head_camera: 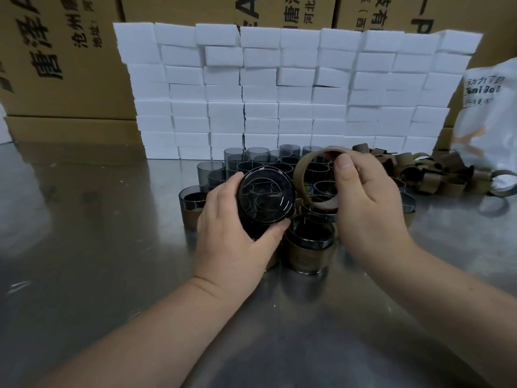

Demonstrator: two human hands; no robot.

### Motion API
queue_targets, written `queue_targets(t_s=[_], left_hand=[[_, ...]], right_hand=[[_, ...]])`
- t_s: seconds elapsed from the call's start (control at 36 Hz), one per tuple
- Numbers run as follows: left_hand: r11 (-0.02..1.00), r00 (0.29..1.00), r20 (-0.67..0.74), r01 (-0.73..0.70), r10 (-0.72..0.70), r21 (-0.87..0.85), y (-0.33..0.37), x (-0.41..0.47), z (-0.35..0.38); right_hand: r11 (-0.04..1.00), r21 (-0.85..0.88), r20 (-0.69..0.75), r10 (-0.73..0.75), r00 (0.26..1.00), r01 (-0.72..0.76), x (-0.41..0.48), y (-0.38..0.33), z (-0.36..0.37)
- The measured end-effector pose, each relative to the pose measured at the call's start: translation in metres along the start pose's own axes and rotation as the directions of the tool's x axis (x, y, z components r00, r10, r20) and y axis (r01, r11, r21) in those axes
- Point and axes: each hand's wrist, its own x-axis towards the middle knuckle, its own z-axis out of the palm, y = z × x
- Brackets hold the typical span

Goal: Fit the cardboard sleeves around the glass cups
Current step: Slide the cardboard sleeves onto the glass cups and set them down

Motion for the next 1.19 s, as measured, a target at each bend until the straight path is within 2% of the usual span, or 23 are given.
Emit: queue_targets(t_s=[0.17, 0.31, 0.56, 0.72, 0.89, 0.97, 1.06, 1.19], left_hand=[[1.0, 1.0, 0.009, 0.022, -0.022, -0.008, 0.002, 0.0, -0.001], [1.0, 0.999, 0.021, 0.031, -0.031, -0.002, 0.006, 0.0, -0.003], [0.999, 0.997, 0.058, 0.049, -0.051, 0.02, 0.006, 0.0, -0.004], [0.998, 0.998, 0.028, 0.052, -0.054, 0.046, 0.007, 0.0, -0.004], [0.997, 0.998, 0.029, 0.061, -0.063, 0.05, 0.007, 0.0, -0.004], [0.997, 0.997, 0.032, 0.062, -0.064, 0.052, 0.008, 0.0, -0.004], [0.997, 0.998, 0.037, 0.054, -0.056, 0.057, 0.007, 0.0, -0.004], [0.997, 0.998, 0.027, 0.048, -0.05, 0.063, 0.005, 0.0, -0.003]], right_hand=[[1.0, -0.011, 0.009, -0.028, 1.0, 0.028, -0.003, -0.002, 0.002], [0.999, 0.049, 0.056, -0.006, 0.998, 0.003, -0.005, -0.007, 0.003], [0.98, 0.052, 0.157, 0.182, 0.971, -0.192, -0.003, -0.008, 0.006], [0.91, 0.235, 0.217, 0.292, 0.931, -0.34, -0.001, -0.014, 0.006], [0.859, 0.28, 0.302, 0.344, 0.889, -0.428, -0.003, -0.016, 0.008], [0.84, 0.264, 0.315, 0.39, 0.865, -0.475, -0.004, -0.013, 0.008], [0.867, 0.202, 0.292, 0.391, 0.873, -0.456, -0.004, -0.01, 0.008], [0.919, 0.018, 0.389, 0.355, 0.85, -0.393, -0.008, -0.014, 0.009]])
